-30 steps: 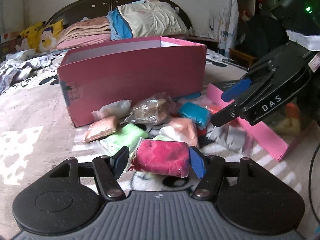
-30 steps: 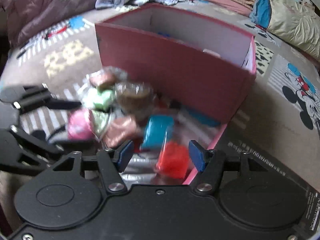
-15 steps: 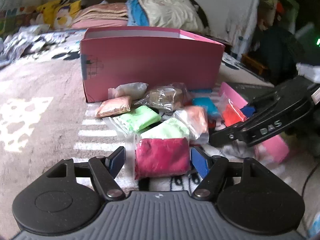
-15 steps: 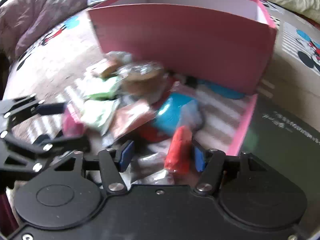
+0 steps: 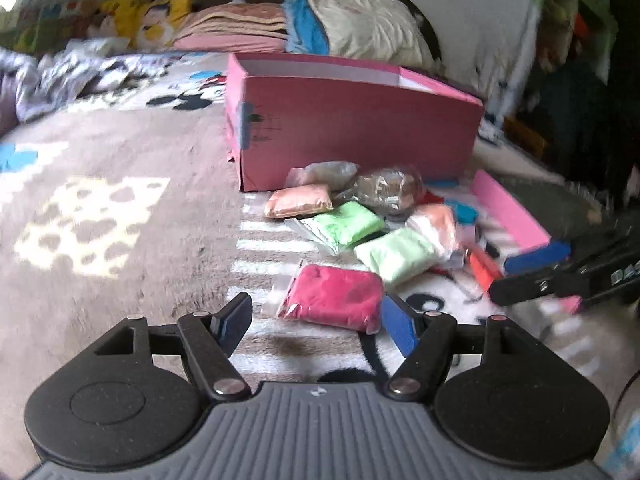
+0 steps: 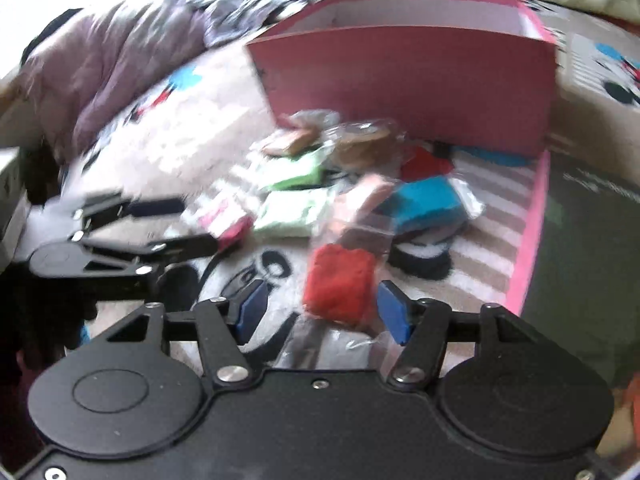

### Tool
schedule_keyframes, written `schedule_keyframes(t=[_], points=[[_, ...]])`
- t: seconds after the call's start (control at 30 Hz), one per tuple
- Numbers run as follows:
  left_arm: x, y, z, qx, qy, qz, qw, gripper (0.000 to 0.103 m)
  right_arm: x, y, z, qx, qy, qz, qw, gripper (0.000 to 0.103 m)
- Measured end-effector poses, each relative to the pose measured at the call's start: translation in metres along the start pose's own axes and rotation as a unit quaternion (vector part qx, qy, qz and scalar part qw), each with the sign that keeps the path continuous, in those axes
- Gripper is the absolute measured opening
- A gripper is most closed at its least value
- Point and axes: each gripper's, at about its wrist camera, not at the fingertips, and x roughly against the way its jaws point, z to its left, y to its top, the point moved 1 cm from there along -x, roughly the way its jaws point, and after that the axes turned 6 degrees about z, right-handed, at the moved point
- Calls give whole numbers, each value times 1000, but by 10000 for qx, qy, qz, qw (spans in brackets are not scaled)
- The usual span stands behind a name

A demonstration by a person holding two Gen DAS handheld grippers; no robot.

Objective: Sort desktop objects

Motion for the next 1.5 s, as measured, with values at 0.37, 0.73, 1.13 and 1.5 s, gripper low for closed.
schedule_keyframes(t=[0.37, 0.73, 1.13, 1.5], points=[[-22, 2, -11, -204, 32, 46, 9998, 70, -24, 0, 14, 34, -432, -138, 9990, 61], [-16, 8, -11, -179, -158, 102, 9997, 70, -7, -9, 10, -144, -465, -447, 9978, 39], [-35, 17, -2, -543, -313, 450, 9970, 70, 26, -43, 39, 493, -466, -321, 9972, 39], [-1, -16, -44, 42, -542, 945, 9940, 73, 53, -99, 20, 170, -747, -450, 9960, 39]])
